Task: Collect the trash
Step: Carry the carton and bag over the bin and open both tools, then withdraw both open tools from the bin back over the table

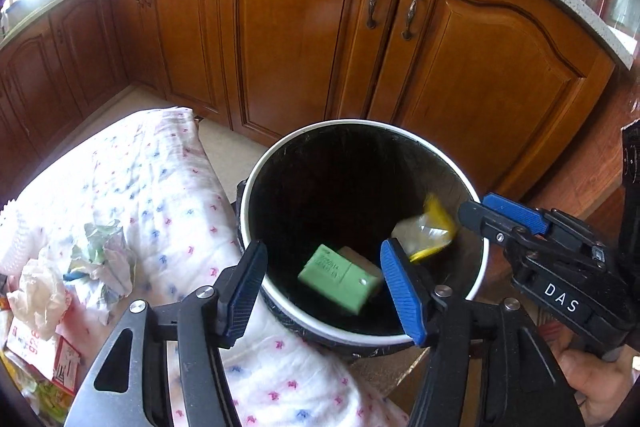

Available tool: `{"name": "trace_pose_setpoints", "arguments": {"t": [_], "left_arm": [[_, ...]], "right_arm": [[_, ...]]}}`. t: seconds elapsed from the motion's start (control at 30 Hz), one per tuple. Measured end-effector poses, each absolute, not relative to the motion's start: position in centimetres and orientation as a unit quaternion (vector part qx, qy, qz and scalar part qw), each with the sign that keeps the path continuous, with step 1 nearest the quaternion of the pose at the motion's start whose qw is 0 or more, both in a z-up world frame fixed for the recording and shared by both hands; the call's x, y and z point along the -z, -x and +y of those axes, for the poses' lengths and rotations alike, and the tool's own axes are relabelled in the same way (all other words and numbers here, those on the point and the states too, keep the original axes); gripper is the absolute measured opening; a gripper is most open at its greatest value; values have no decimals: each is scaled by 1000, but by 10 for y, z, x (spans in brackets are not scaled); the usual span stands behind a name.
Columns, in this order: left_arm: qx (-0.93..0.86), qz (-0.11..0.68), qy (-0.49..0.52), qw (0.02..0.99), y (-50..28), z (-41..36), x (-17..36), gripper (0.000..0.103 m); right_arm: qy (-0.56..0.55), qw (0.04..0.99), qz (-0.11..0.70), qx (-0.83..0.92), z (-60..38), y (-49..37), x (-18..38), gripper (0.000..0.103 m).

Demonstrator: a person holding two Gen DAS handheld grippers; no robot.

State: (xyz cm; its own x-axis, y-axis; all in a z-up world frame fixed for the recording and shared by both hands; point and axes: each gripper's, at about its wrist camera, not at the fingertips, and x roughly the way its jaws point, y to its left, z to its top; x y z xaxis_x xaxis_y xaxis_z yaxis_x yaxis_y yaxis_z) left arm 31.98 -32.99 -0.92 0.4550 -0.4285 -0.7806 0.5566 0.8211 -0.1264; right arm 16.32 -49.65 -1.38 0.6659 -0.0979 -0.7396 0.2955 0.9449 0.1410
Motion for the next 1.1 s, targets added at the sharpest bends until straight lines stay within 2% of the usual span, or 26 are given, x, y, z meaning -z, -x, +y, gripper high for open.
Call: {"name": "trace_pose_setpoints", "arguments": {"t": [0.03,0.2,0.37,0.47,0.67,1.1], "left_arm": [[291,434,-66,850,-317,-324,8,59],[283,414,-33,865,-297,-291,2,59],[256,392,-9,884,-271,-253,2,65],[241,386,4,890,-253,-228,5,66],[207,380,21,901,-216,-177,3,67],[132,370,63,917,-161,-79,-4,67]], "right_arm": [[-127,905,392,109,-496,-162,14,39],[-149,909,376,100,-490,-150,11,42],[-168,919,347,86,-471,-131,7,70],[-174,924,332,71,-451,-120,7,82],[-185,927,326,30,-407,-109,10,98],[-150,916,372,-33,-314,-114,24,103]]}}
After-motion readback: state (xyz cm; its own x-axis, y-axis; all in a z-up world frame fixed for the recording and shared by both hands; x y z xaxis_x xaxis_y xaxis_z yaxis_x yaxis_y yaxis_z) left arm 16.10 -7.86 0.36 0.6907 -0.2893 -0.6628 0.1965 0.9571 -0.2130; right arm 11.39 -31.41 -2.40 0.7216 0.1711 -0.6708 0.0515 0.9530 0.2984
